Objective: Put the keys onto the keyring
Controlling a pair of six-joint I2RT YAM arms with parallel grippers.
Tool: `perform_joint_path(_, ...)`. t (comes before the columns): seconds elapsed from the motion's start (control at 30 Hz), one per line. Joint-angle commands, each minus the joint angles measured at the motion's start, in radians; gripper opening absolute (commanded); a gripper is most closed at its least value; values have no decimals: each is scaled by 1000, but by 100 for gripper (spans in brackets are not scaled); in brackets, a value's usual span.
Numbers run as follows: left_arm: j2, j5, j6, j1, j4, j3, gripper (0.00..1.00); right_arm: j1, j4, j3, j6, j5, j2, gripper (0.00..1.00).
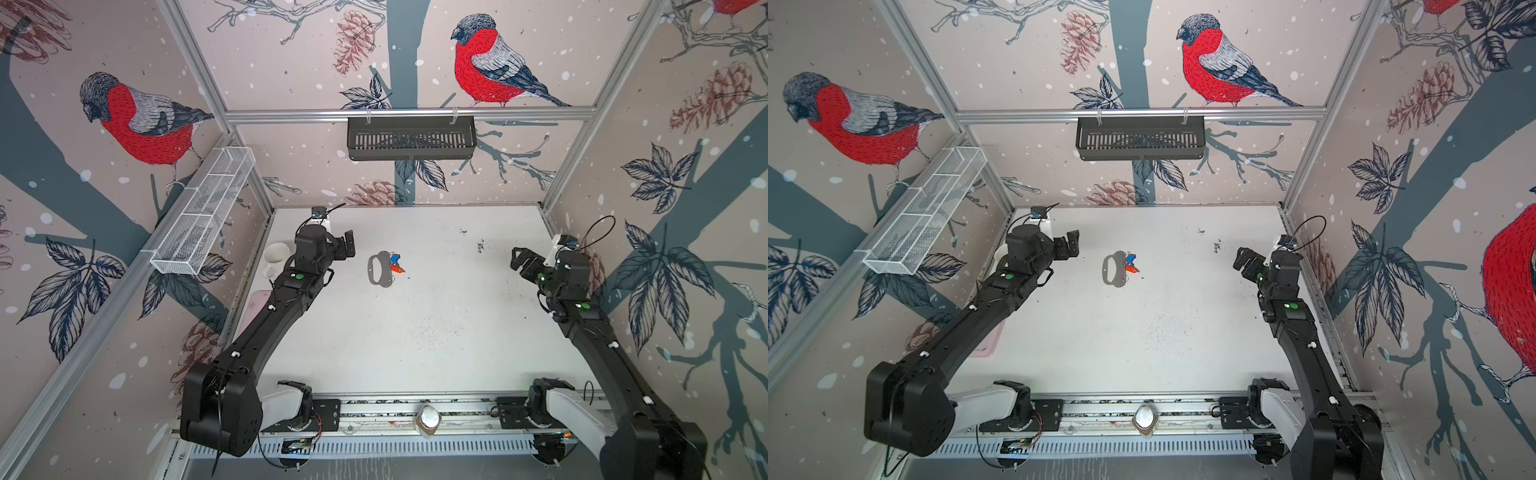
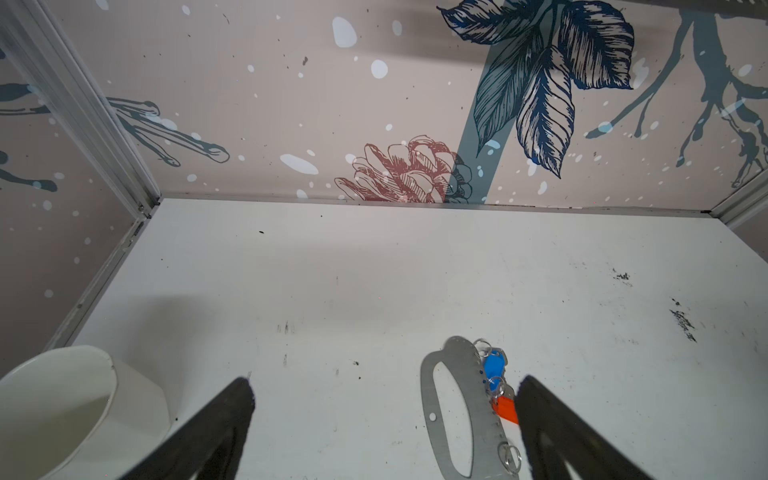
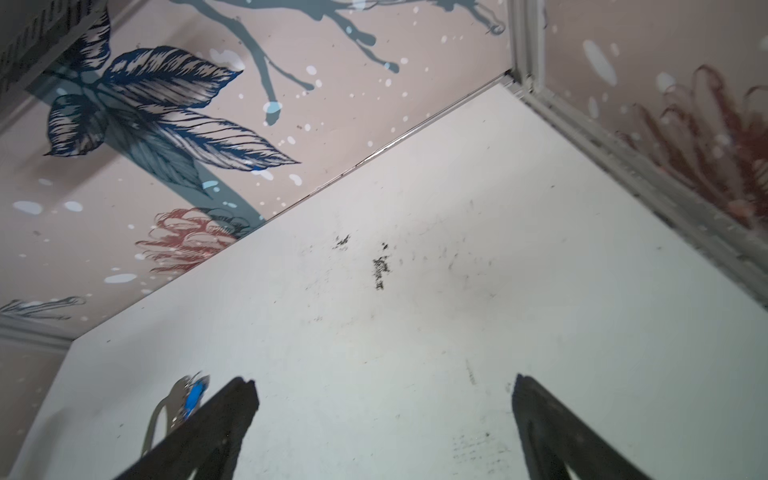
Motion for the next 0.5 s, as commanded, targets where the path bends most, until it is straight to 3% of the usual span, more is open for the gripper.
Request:
perform_joint_path(0.0, -8, -23, 26, 10, 47, -23, 98, 4, 103, -38, -60, 206, -4, 99)
perform_joint_path(0.1, -36, -144, 60, 18, 192, -133, 98, 6, 282, -155, -155, 215, -32, 100)
perform_joint_path(0.27, -41, -153, 56, 91, 372, -304, 98, 5, 616, -374, -250, 220, -103, 99)
perform_joint_path(0.37, -18, -168, 52, 133, 494, -397, 98, 6, 651, -397, -277, 239, -94, 100)
perform_joint_path(0.47, -16, -174, 91, 152, 768, -566, 98, 5, 657, -397, -291, 241, -54, 99)
